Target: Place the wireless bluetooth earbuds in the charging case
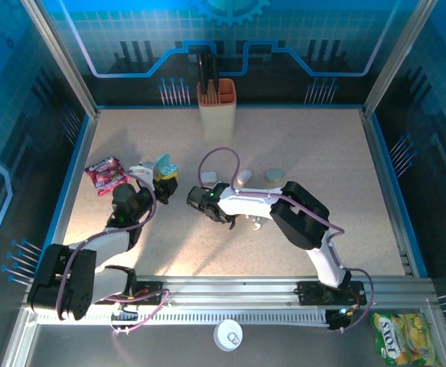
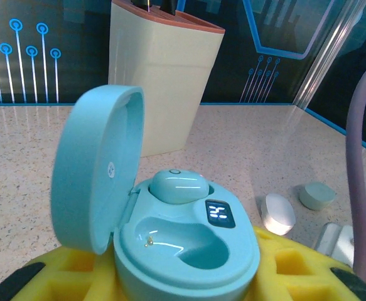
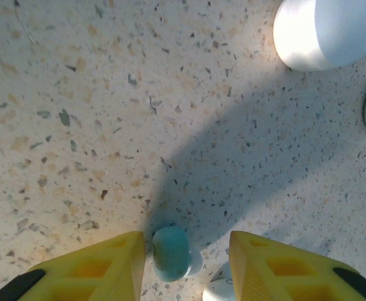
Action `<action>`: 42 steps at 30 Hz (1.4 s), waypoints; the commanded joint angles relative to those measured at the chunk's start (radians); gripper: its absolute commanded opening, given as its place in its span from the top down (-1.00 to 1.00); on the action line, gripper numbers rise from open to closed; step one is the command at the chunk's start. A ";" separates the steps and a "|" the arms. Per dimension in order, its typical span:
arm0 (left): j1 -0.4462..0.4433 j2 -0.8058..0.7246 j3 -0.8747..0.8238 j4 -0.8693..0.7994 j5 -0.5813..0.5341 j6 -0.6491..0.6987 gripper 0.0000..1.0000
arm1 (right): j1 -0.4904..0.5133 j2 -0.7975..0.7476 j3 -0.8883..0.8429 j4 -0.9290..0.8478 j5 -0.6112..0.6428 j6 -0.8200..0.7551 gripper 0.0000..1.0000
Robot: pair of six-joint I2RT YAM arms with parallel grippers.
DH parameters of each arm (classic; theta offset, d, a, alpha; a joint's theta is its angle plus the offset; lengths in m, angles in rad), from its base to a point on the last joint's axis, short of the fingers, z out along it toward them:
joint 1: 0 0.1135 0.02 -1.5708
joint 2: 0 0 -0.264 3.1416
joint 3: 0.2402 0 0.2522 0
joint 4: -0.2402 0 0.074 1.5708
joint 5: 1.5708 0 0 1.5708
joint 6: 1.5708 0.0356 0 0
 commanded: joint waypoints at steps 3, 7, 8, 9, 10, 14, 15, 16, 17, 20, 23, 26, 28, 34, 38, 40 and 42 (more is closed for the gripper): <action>0.012 -0.003 0.025 0.042 0.025 -0.017 0.54 | 0.009 0.032 0.032 -0.064 0.049 0.012 0.31; 0.012 0.002 0.023 0.050 0.032 -0.023 0.53 | 0.008 0.051 0.043 -0.060 0.040 0.000 0.36; 0.012 0.004 0.023 0.053 0.035 -0.023 0.53 | 0.008 0.055 0.047 -0.060 0.040 -0.003 0.39; 0.012 0.006 0.024 0.055 0.037 -0.024 0.53 | 0.008 0.060 0.052 -0.060 0.040 -0.004 0.40; 0.012 0.008 0.025 0.056 0.040 -0.024 0.53 | 0.008 0.066 0.057 -0.061 0.041 -0.008 0.43; 0.012 0.009 0.024 0.058 0.047 -0.025 0.53 | 0.008 0.079 0.069 -0.071 0.046 -0.014 0.50; 0.012 0.008 0.023 0.058 0.047 -0.025 0.53 | 0.009 0.081 0.069 -0.074 0.048 -0.015 0.53; 0.012 0.007 0.022 0.058 0.048 -0.024 0.53 | 0.007 0.082 0.069 -0.077 0.046 -0.014 0.54; 0.012 0.007 0.023 0.057 0.050 -0.023 0.53 | 0.006 0.082 0.069 -0.079 0.044 -0.017 0.58; 0.012 0.006 0.022 0.054 0.056 -0.014 0.53 | 0.001 0.076 0.067 -0.095 0.040 -0.008 0.64; 0.010 0.017 0.027 0.056 0.105 0.016 0.50 | -0.001 0.047 0.061 -0.096 0.035 -0.002 0.64; -0.011 0.047 0.030 0.088 0.128 0.035 0.53 | -0.007 -0.019 0.025 -0.061 0.008 0.004 0.64; -0.037 0.067 0.033 0.109 0.122 0.058 0.57 | -0.018 -0.085 -0.016 -0.028 -0.032 0.012 0.64; -0.145 0.115 0.051 0.143 0.041 0.125 0.56 | -0.070 -0.310 -0.144 0.048 -0.172 0.041 0.61; -0.212 0.165 0.078 0.180 0.035 0.142 0.57 | -0.117 -0.475 -0.217 0.109 -0.306 0.045 0.58; -0.245 0.200 0.094 0.215 0.039 0.142 0.59 | -0.141 -0.560 -0.248 0.146 -0.385 0.049 0.57; -0.275 0.234 0.109 0.246 0.054 0.152 0.59 | -0.162 -0.635 -0.274 0.185 -0.460 0.057 0.57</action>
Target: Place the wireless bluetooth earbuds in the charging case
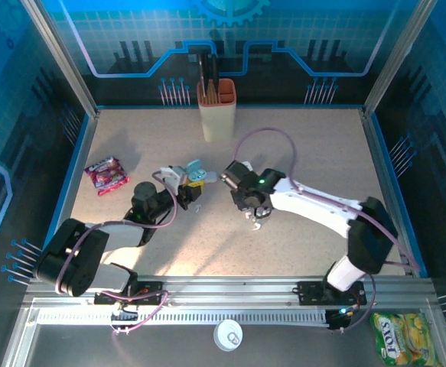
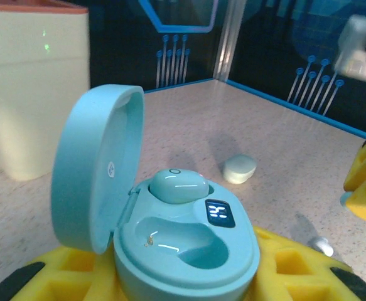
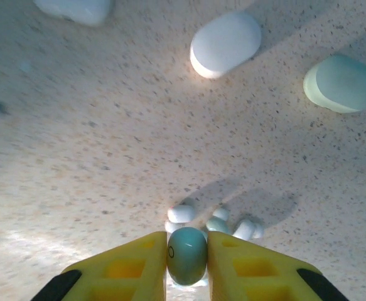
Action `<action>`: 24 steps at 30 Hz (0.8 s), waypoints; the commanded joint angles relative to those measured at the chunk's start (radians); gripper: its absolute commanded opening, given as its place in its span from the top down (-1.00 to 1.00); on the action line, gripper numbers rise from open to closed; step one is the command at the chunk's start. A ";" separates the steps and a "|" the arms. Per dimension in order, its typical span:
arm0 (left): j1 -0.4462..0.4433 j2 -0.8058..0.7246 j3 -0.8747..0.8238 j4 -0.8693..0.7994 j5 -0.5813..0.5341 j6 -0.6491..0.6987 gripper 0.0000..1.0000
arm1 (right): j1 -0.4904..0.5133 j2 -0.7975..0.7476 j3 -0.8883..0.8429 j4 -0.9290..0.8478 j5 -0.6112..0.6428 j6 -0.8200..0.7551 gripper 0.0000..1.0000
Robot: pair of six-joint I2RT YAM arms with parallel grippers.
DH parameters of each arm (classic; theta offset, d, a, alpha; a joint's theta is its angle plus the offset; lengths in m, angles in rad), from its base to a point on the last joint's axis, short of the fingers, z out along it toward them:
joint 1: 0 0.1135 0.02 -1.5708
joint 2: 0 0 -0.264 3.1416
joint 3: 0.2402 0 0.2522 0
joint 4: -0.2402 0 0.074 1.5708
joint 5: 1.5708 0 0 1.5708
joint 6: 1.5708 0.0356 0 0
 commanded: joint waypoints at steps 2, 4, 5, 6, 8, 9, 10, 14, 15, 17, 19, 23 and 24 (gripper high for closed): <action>-0.059 0.066 0.061 0.102 0.016 0.046 0.59 | -0.048 -0.146 -0.059 0.113 -0.228 0.037 0.57; -0.093 0.092 0.076 0.109 0.007 0.066 0.60 | -0.073 -0.196 -0.079 0.149 -0.309 0.044 0.56; -0.107 0.101 0.082 0.114 0.003 0.077 0.60 | -0.082 -0.217 -0.087 0.167 -0.338 0.048 0.56; -0.122 0.115 0.089 0.124 -0.003 0.084 0.60 | -0.093 -0.237 -0.097 0.189 -0.368 0.052 0.55; -0.145 0.141 0.101 0.149 -0.003 0.085 0.61 | -0.113 -0.269 -0.114 0.233 -0.429 0.060 0.56; -0.158 0.156 0.109 0.163 -0.003 0.085 0.61 | -0.121 -0.276 -0.120 0.255 -0.462 0.066 0.56; -0.171 0.169 0.118 0.170 -0.003 0.084 0.62 | -0.127 -0.282 -0.124 0.277 -0.495 0.070 0.56; -0.223 0.199 0.146 0.180 -0.014 0.110 0.64 | -0.129 -0.277 -0.115 0.307 -0.552 0.063 0.55; -0.235 0.204 0.151 0.185 -0.014 0.114 0.65 | -0.129 -0.275 -0.114 0.315 -0.554 0.061 0.55; -0.248 0.218 0.160 0.199 -0.009 0.111 0.69 | -0.132 -0.272 -0.114 0.328 -0.555 0.057 0.55; -0.259 0.234 0.169 0.210 0.004 0.101 0.72 | -0.132 -0.270 -0.110 0.334 -0.550 0.051 0.56; -0.279 0.252 0.172 0.242 0.015 0.097 0.71 | -0.136 -0.266 -0.111 0.339 -0.535 0.044 0.56; -0.283 0.255 0.172 0.246 0.017 0.096 0.71 | -0.139 -0.263 -0.110 0.340 -0.537 0.044 0.56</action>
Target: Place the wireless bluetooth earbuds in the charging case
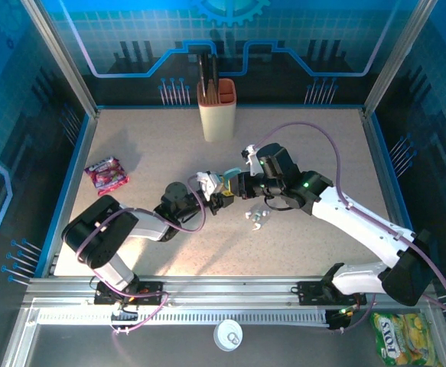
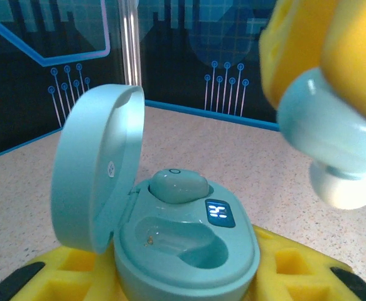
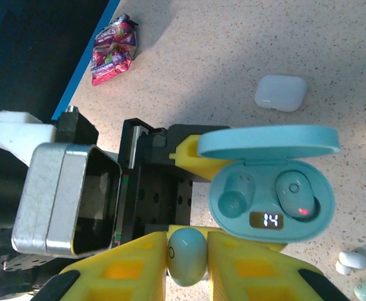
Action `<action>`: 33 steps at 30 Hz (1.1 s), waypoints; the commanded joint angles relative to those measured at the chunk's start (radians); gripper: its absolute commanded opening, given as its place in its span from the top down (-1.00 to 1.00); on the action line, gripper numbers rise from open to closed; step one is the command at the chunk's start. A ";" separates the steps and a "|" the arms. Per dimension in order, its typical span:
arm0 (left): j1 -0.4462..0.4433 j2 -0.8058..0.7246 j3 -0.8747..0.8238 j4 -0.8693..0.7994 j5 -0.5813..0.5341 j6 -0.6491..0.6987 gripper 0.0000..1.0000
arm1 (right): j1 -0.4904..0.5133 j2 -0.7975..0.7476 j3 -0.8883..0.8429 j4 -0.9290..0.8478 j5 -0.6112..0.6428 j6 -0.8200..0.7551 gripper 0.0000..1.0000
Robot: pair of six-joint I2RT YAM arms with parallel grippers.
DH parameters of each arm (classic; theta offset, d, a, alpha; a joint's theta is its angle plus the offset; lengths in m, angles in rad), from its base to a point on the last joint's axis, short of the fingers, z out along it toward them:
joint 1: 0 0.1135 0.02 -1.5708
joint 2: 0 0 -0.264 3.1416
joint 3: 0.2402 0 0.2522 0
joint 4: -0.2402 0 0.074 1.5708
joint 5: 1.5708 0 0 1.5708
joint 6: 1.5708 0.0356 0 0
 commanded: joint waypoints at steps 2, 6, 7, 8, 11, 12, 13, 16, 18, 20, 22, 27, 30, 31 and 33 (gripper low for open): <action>-0.019 0.014 0.023 0.070 0.039 0.014 0.72 | -0.016 0.012 -0.002 0.028 -0.011 -0.005 0.56; -0.026 0.010 0.021 0.073 0.053 0.016 0.73 | -0.023 0.019 -0.006 0.028 0.001 -0.008 0.56; -0.028 0.010 0.019 0.076 0.055 0.017 0.73 | -0.025 0.020 -0.008 0.030 0.003 -0.008 0.56; -0.027 0.010 0.019 0.080 0.056 0.017 0.73 | -0.024 0.020 -0.010 0.031 0.005 -0.005 0.56; -0.030 0.011 0.019 0.089 0.068 0.015 0.74 | -0.026 0.021 -0.017 0.032 0.009 -0.005 0.56; -0.030 0.011 0.018 0.089 0.071 0.015 0.74 | -0.029 0.021 -0.020 0.034 0.009 -0.003 0.57; -0.032 0.013 0.019 0.090 0.071 0.014 0.74 | -0.029 0.021 -0.025 0.036 0.010 -0.003 0.57; -0.032 0.014 0.022 0.100 0.067 0.001 0.74 | -0.035 0.025 -0.036 0.044 0.004 0.004 0.57; -0.034 0.017 0.027 0.111 0.072 -0.013 0.74 | -0.034 0.034 -0.043 0.051 -0.004 0.006 0.57; -0.034 0.019 0.032 0.106 0.082 -0.019 0.76 | -0.034 0.043 -0.048 0.055 -0.005 0.006 0.57; -0.036 0.017 0.035 0.103 0.082 -0.019 0.76 | -0.035 0.048 -0.053 0.058 -0.006 0.010 0.57; -0.035 0.013 0.033 0.106 0.066 -0.019 0.75 | -0.035 0.044 -0.074 0.070 -0.007 0.027 0.55; -0.035 0.015 0.036 0.104 0.066 -0.020 0.75 | -0.045 0.033 -0.091 0.094 -0.013 0.042 0.57; -0.034 0.017 0.036 0.104 0.065 -0.020 0.75 | -0.049 0.030 -0.099 0.110 -0.021 0.052 0.57; -0.035 0.020 0.036 0.106 0.066 -0.020 0.75 | -0.061 0.024 -0.115 0.148 -0.052 0.078 0.58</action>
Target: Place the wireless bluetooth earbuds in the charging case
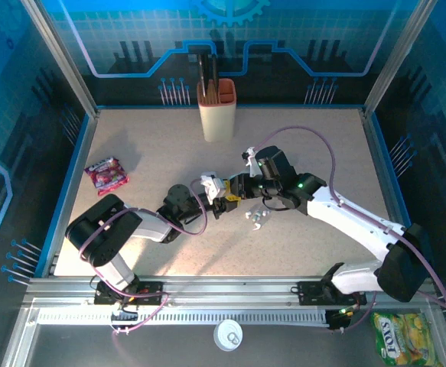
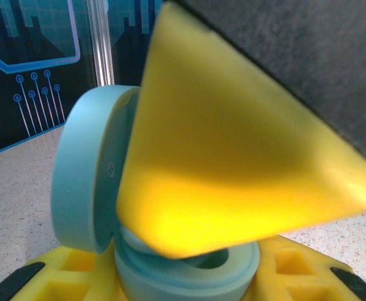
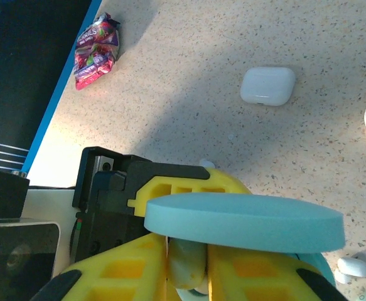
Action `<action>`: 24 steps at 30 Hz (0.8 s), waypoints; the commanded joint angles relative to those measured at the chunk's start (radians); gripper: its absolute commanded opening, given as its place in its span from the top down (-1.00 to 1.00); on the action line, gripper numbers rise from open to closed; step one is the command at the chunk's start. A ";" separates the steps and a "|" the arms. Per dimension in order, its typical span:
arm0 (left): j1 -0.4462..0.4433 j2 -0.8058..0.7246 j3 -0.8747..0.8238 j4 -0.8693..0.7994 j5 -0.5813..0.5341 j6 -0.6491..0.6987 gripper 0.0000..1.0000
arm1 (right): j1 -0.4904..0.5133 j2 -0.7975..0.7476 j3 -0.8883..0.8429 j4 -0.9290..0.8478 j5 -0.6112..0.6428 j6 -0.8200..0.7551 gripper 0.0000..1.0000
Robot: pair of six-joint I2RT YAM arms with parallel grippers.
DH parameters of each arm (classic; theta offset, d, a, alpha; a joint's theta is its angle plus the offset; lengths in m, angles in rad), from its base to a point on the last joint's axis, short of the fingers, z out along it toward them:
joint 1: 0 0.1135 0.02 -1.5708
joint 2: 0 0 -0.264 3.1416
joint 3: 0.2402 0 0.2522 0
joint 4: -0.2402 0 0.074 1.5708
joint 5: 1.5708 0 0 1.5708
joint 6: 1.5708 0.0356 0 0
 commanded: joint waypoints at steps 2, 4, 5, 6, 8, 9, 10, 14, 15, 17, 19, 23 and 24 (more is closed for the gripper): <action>-0.005 0.002 0.035 0.072 0.014 -0.012 0.75 | -0.037 -0.014 -0.048 0.074 -0.058 0.067 0.59; -0.006 0.002 0.036 0.072 0.011 -0.012 0.75 | -0.044 -0.012 -0.060 0.095 -0.068 0.085 0.59; -0.006 0.002 0.036 0.072 0.010 -0.012 0.75 | -0.046 -0.009 -0.062 0.096 -0.068 0.089 0.59; -0.006 0.001 0.036 0.072 0.007 -0.012 0.75 | -0.046 -0.008 -0.063 0.094 -0.067 0.092 0.59; -0.006 0.000 0.034 0.072 0.001 -0.010 0.75 | -0.047 -0.008 -0.065 0.091 -0.063 0.094 0.57; -0.006 -0.002 0.035 0.072 -0.002 -0.011 0.75 | -0.048 -0.007 -0.067 0.087 -0.061 0.094 0.54; -0.006 -0.003 0.034 0.072 -0.005 -0.008 0.75 | -0.047 -0.009 -0.067 0.082 -0.057 0.093 0.52; -0.006 -0.010 0.031 0.069 -0.014 -0.002 0.75 | -0.047 -0.024 -0.062 0.051 -0.025 0.077 0.46; -0.006 -0.012 0.032 0.067 -0.016 0.000 0.75 | -0.047 -0.029 -0.058 0.041 -0.017 0.071 0.45; -0.006 -0.015 0.032 0.061 -0.018 0.004 0.75 | -0.047 -0.034 -0.051 0.026 -0.009 0.061 0.42; -0.005 -0.016 0.030 0.059 -0.024 0.011 0.75 | -0.047 -0.042 -0.048 0.023 -0.012 0.053 0.38; -0.004 -0.012 0.026 0.061 -0.041 0.023 0.75 | -0.047 -0.067 -0.052 0.035 -0.038 0.029 0.28; -0.003 -0.012 0.026 0.062 -0.042 0.022 0.75 | -0.047 -0.072 -0.055 0.044 -0.049 0.023 0.28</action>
